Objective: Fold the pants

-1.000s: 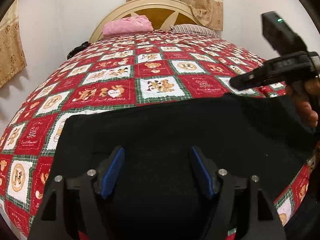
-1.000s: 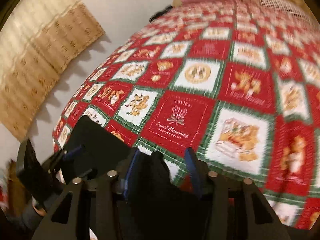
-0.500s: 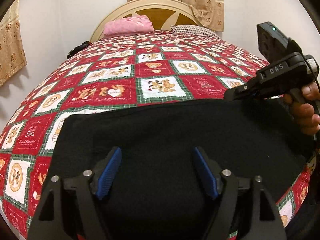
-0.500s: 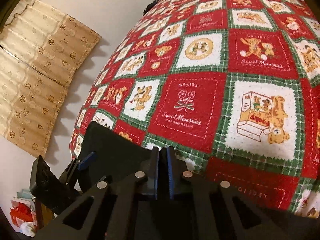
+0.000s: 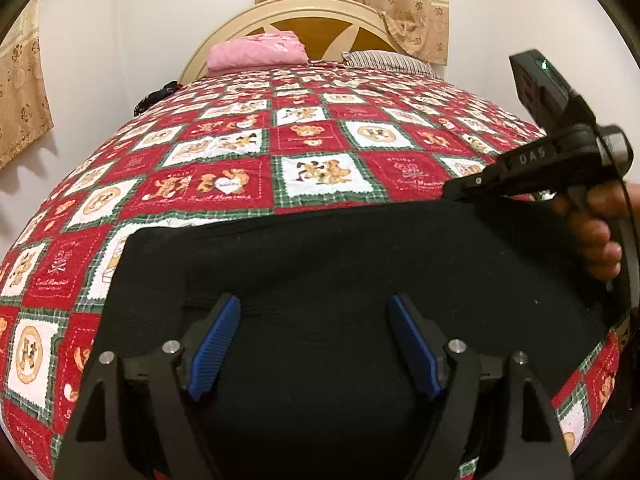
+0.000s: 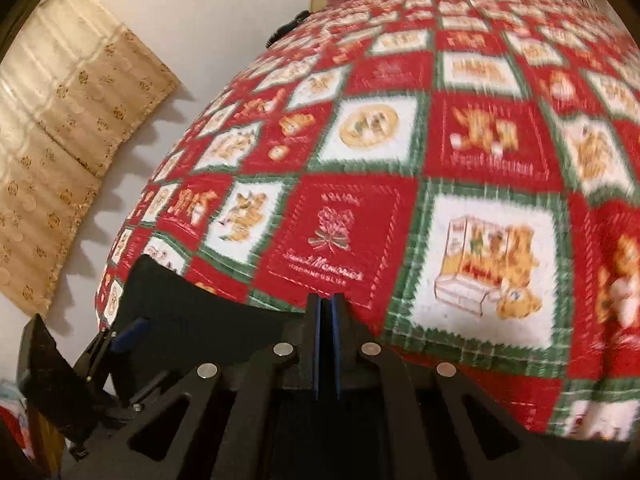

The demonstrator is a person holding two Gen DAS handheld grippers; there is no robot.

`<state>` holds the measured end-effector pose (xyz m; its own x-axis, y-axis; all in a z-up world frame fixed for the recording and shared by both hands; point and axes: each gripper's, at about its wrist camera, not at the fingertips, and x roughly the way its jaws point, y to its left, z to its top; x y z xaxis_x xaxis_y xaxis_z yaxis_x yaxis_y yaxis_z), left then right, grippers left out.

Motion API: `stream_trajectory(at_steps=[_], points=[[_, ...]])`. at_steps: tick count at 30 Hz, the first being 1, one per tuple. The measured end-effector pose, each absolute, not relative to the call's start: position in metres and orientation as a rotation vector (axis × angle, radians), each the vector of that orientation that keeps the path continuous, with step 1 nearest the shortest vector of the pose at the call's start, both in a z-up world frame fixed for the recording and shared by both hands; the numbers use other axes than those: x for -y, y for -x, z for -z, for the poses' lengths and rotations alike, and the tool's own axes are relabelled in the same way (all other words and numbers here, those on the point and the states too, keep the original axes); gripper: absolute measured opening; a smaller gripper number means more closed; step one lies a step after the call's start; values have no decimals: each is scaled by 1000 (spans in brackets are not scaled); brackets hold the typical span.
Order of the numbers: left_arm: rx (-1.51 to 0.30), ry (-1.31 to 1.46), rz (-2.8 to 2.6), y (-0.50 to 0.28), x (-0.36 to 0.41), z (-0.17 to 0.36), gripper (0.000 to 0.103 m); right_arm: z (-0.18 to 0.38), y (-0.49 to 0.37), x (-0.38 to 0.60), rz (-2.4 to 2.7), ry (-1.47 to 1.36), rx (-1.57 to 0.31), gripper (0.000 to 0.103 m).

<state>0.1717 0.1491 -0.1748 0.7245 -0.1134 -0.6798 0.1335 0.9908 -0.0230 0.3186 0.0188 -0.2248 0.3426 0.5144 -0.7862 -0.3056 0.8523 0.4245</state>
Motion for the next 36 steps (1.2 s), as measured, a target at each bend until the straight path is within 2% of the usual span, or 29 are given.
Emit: stream_trajectory(at_steps=[4, 5, 7, 13, 14, 16, 17, 20, 24, 26, 27, 28, 31, 36], points=[[-741, -20, 137, -170, -150, 174, 80, 216, -313, -17, -575, -206, -1091, 5], [-735, -14, 138, -168, -151, 173, 80, 210, -308, -15, -589, -198, -1076, 10], [-730, -16, 139, -164, -152, 171, 80, 200, -298, -10, -584, -158, -1053, 13], [-704, -65, 40, -152, -172, 165, 81, 168, -239, 6, -620, -34, -969, 14], [-704, -72, 25, -152, -176, 165, 83, 165, -223, 4, -648, 0, -966, 14], [-717, -73, -13, -153, -188, 170, 96, 167, -200, 1, -700, 35, -978, 14], [-725, -59, -20, -154, -193, 173, 98, 173, -188, -2, -728, 49, -998, 14], [-714, -42, -18, -154, -196, 175, 100, 201, -168, -9, -726, 96, -1085, 14], [-721, -34, -37, -152, -191, 172, 100, 208, -160, -3, -713, 69, -1048, 15], [-716, -32, -35, -148, -188, 167, 100, 204, -162, 5, -709, 21, -1052, 27], [-708, -34, -32, -146, -185, 164, 100, 203, -161, 9, -703, 8, -1046, 47], [-697, -39, -33, -143, -181, 160, 100, 202, -161, 14, -695, 0, -1040, 58], [-657, -48, -18, -136, -169, 150, 100, 201, -161, 22, -670, -4, -1029, 58], [-701, -38, 44, -139, -146, 154, 100, 185, -148, 56, -616, -28, -983, 58]])
